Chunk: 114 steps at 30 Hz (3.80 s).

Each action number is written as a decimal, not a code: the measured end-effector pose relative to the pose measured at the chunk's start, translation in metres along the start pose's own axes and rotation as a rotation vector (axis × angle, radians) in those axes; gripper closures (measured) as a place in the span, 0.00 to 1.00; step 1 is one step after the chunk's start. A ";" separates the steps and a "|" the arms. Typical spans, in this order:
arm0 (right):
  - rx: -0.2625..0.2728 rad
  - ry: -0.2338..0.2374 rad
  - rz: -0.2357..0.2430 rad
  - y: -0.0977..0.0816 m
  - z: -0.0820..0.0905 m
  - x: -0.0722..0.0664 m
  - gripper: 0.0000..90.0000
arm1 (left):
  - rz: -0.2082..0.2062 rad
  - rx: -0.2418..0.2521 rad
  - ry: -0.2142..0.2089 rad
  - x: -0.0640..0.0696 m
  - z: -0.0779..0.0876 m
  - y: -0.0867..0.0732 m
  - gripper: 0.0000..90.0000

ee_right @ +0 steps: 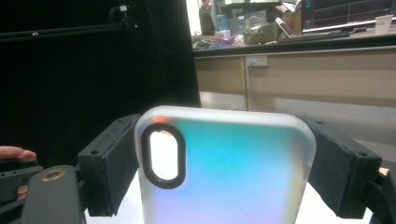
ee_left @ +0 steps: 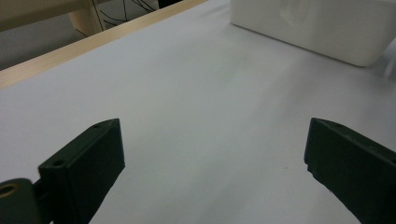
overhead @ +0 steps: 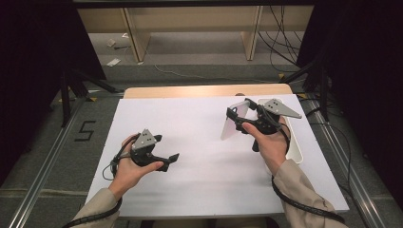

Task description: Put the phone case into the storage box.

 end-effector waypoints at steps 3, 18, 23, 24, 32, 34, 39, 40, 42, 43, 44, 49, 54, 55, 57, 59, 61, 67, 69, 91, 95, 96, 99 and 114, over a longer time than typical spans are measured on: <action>0.003 -0.006 0.000 0.002 0.001 0.002 0.21 | 0.002 0.002 0.003 0.000 0.000 0.000 0.05; 0.019 -0.036 0.002 0.008 0.006 0.011 0.21 | 0.001 0.010 0.009 -0.001 0.001 0.000 0.05; 0.022 -0.047 0.010 0.011 0.008 0.014 0.21 | 0.000 0.009 0.012 -0.002 0.001 0.000 0.05; 0.023 -0.049 0.012 0.011 0.008 0.015 0.21 | 0.002 0.010 0.012 -0.002 0.001 0.000 0.05; 0.029 -0.062 0.009 0.013 0.010 0.019 0.21 | 0.000 0.010 0.014 -0.002 0.001 0.000 0.05; 0.029 -0.067 0.010 0.014 0.010 0.021 0.20 | 0.001 0.011 0.014 -0.002 0.001 0.000 0.05; 0.035 -0.077 0.009 0.016 0.012 0.024 0.21 | 0.001 0.010 0.013 -0.002 0.001 0.000 0.05; 0.038 -0.078 0.008 0.016 0.013 0.024 0.21 | 0.001 0.011 0.013 -0.002 0.001 0.000 0.05; 0.040 -0.083 0.007 0.017 0.013 0.025 0.21 | 0.002 0.011 0.014 -0.002 0.001 0.000 0.05; 0.039 -0.084 0.008 0.017 0.014 0.026 0.21 | 0.003 0.013 0.015 -0.002 0.001 0.000 0.05; 0.040 -0.086 0.007 0.018 0.014 0.026 0.21 | 0.002 0.013 0.015 -0.002 0.001 0.000 0.05; 0.046 -0.095 0.008 0.020 0.016 0.029 0.21 | 0.003 0.013 0.016 -0.002 0.001 0.000 0.05; 0.052 -0.106 0.007 0.022 0.018 0.032 0.21 | 0.003 0.015 0.018 -0.002 0.002 0.001 0.06; 0.053 -0.111 0.009 0.023 0.018 0.034 0.21 | 0.004 0.016 0.018 -0.002 0.002 0.001 0.06; 0.055 -0.117 0.009 0.023 0.019 0.035 0.21 | 0.004 0.016 0.019 -0.002 0.002 0.001 0.06; 0.056 -0.117 0.010 0.024 0.020 0.036 0.21 | 0.005 0.017 0.018 -0.002 0.002 0.001 0.06; 0.058 -0.123 0.009 0.024 0.020 0.037 0.21 | 0.005 0.018 0.020 -0.002 0.002 0.001 0.06; 0.066 -0.136 0.010 0.027 0.023 0.041 0.21 | 0.005 0.019 0.022 -0.003 0.003 0.001 0.06; 0.069 -0.142 0.009 0.028 0.024 0.042 0.21 | 0.004 0.020 0.022 -0.003 0.003 0.002 0.06; 0.074 -0.191 0.013 0.032 0.031 0.054 0.21 | 0.006 0.021 0.025 -0.003 0.003 0.002 0.06; 0.077 -0.199 0.012 0.033 0.033 0.056 0.21 | 0.008 0.022 0.026 -0.003 0.003 0.002 0.06; 0.079 -0.202 0.014 0.033 0.033 0.056 0.21 | 0.007 0.021 0.027 -0.003 0.003 0.001 0.06; 0.082 -0.208 0.014 0.034 0.034 0.058 0.21 | 0.008 0.021 0.026 -0.003 0.003 0.001 0.06; 0.087 -0.235 0.017 0.035 0.038 0.065 0.21 | 0.008 0.022 0.027 -0.004 0.003 0.001 0.06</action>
Point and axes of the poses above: each handheld gripper's, and its own axes: z roughly backward along the jaws, y roughly out of its top, x roughly to its right, the point moved 2 cm from there along -z, roughly forward along the jaws, and after that the axes turned 8 degrees about x, right-handed, at the moved point
